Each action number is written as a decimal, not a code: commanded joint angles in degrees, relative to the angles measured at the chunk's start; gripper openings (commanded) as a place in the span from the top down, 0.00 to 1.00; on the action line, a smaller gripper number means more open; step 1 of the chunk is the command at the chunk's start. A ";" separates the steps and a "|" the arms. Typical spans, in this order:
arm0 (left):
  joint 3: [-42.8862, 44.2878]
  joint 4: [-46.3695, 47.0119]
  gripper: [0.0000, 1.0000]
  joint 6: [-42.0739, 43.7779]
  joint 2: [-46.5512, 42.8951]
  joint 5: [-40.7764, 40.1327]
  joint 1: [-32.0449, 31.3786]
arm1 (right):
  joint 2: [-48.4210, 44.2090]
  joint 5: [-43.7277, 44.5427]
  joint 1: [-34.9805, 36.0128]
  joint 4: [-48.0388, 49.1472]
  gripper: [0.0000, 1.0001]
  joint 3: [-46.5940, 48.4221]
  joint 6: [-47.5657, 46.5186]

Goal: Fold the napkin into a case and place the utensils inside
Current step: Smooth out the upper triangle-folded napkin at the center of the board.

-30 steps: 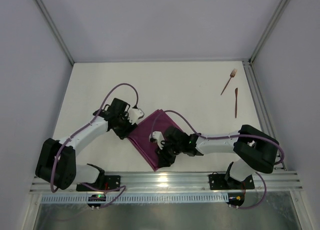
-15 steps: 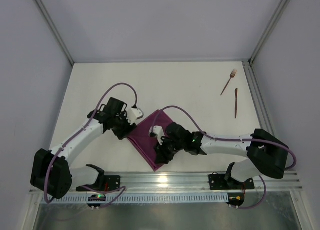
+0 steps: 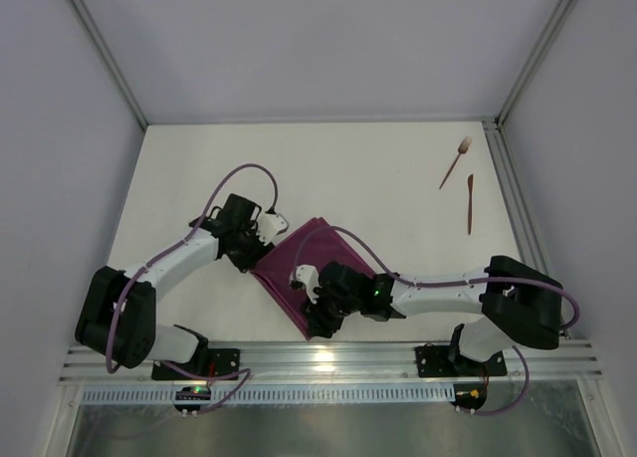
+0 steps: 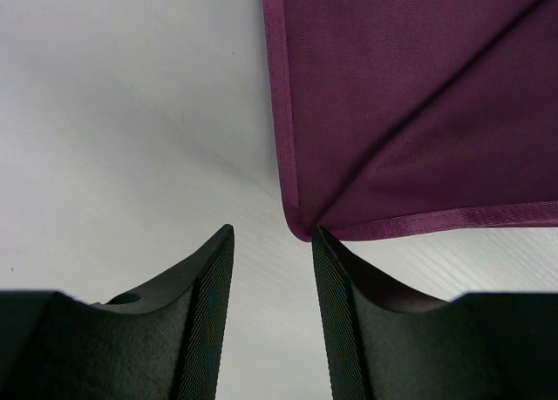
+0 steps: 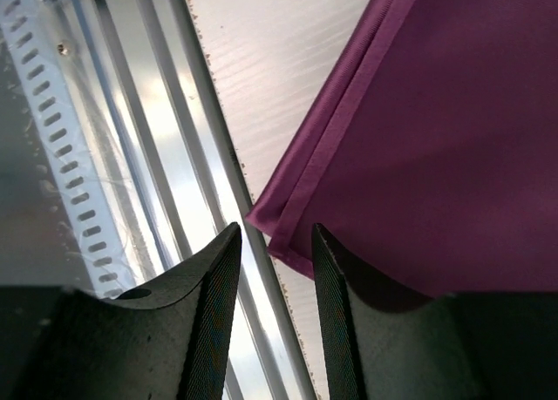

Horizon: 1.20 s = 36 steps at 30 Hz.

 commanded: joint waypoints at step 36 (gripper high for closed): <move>-5.13 5.59 0.80 1.93 -2.45 1.40 -0.14 | 2.13 -0.34 1.69 3.83 0.97 2.06 -0.50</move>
